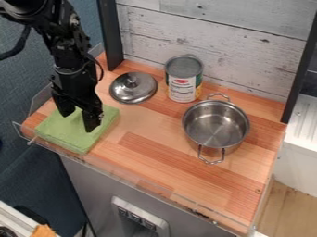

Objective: Move the green cloth to the centre of the table

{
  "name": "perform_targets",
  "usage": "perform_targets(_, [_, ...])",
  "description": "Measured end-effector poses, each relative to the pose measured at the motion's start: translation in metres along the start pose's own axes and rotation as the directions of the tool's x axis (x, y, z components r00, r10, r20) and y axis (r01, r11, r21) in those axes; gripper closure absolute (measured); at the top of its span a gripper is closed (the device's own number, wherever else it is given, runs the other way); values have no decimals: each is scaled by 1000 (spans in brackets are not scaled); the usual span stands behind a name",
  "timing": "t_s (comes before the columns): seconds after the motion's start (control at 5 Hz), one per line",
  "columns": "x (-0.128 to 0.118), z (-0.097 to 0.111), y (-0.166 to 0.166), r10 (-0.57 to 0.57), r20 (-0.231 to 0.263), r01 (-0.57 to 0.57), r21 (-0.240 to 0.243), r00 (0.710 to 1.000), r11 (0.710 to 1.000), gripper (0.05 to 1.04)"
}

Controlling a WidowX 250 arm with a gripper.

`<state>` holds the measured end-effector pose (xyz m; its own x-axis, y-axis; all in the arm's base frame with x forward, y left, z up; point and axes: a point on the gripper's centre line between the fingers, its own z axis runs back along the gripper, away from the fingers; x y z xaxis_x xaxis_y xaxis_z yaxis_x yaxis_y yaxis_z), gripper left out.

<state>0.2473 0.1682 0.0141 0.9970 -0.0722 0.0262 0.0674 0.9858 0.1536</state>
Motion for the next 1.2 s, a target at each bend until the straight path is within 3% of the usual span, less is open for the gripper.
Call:
perform_targets(0.2, [0,-13,17,33,-13,-33,-4,999,999,82])
perform_targets(0.6, [4,-16,20,53,7,-53,-15,999,998,82])
perform_targets(1.0, [18,-22,-16,61,66,-54,-94,996,994,82])
perform_targets(1.2, [43,-16,-65,-24,101,38,-140,995,989,82])
